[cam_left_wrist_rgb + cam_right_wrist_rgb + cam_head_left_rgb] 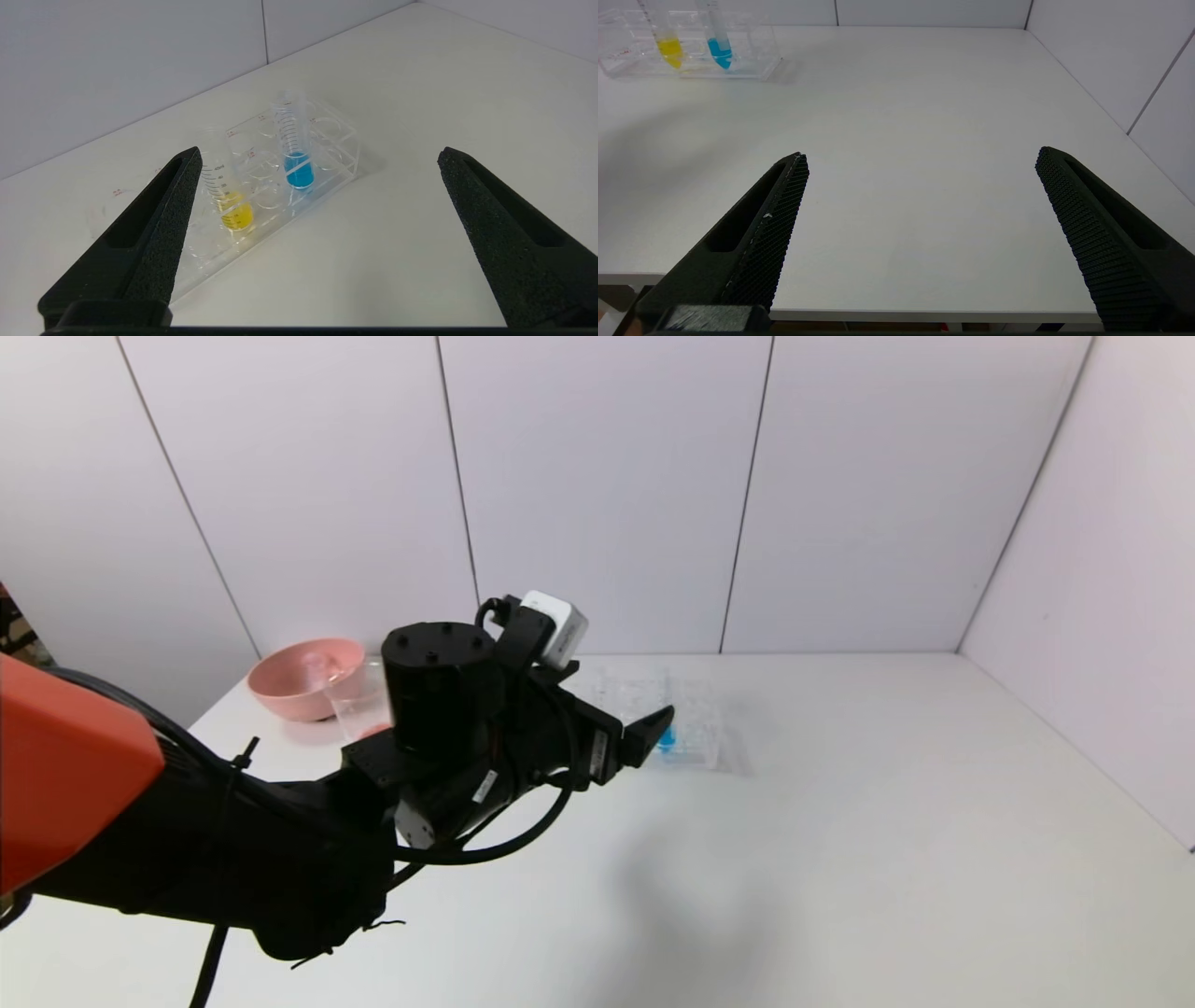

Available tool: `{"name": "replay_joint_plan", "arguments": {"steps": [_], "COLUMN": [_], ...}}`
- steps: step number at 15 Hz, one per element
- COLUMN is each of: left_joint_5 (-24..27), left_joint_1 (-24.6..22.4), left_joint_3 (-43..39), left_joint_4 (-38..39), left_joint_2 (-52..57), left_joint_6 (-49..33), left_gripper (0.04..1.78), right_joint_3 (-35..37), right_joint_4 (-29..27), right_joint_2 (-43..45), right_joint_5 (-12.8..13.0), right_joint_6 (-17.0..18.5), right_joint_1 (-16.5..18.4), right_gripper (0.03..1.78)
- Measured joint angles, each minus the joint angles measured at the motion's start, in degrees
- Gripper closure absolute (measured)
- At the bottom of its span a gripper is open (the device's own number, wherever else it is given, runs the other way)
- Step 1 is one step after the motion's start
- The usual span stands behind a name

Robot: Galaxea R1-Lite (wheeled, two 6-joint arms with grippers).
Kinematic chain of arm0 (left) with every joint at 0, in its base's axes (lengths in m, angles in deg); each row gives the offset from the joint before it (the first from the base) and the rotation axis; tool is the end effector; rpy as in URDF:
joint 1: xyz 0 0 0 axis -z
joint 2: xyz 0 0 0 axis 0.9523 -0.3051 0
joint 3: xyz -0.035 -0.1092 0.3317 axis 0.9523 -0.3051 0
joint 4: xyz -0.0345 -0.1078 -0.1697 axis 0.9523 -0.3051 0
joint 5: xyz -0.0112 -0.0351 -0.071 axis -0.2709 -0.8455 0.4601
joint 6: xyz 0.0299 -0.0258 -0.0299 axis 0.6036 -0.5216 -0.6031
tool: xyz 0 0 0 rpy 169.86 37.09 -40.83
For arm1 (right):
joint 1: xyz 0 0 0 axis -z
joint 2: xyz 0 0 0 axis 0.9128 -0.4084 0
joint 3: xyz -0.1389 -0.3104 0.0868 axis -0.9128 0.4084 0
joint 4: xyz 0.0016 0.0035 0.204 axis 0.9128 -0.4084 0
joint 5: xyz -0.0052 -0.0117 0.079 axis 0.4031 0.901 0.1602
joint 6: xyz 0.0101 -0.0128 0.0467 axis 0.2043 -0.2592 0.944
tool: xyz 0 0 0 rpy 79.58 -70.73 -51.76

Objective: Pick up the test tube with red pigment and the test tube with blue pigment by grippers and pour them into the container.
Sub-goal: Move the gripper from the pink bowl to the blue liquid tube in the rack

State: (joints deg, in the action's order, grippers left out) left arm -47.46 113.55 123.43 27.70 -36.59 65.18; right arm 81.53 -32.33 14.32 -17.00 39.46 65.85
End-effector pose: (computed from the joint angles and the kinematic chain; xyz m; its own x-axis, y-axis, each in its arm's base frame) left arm 0.2992 -0.2628 0.2059 0.7530 -0.6562 -0.0498 0.6572 0.7537 0.0049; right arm -0.0319 -0.0001 0.0747 1.0000 0.0008 -0.0056 -0.0008 1.0000 0.0001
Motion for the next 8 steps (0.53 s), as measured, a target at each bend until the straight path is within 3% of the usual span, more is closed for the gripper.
{"name": "replay_joint_plan", "arguments": {"steps": [8], "left_joint_5": [-0.11], "left_joint_1": [0.74], "left_joint_3": [8.05], "left_joint_4": [-2.32], "left_joint_2": [-9.65], "left_joint_6": [-0.09], "left_gripper": [0.06], "right_joint_3": [0.0], "right_joint_4": [0.0], "right_joint_2": [0.0], "right_joint_5": [0.0], "right_joint_6": [0.0], "right_joint_1": [0.0], "right_gripper": [0.04]}}
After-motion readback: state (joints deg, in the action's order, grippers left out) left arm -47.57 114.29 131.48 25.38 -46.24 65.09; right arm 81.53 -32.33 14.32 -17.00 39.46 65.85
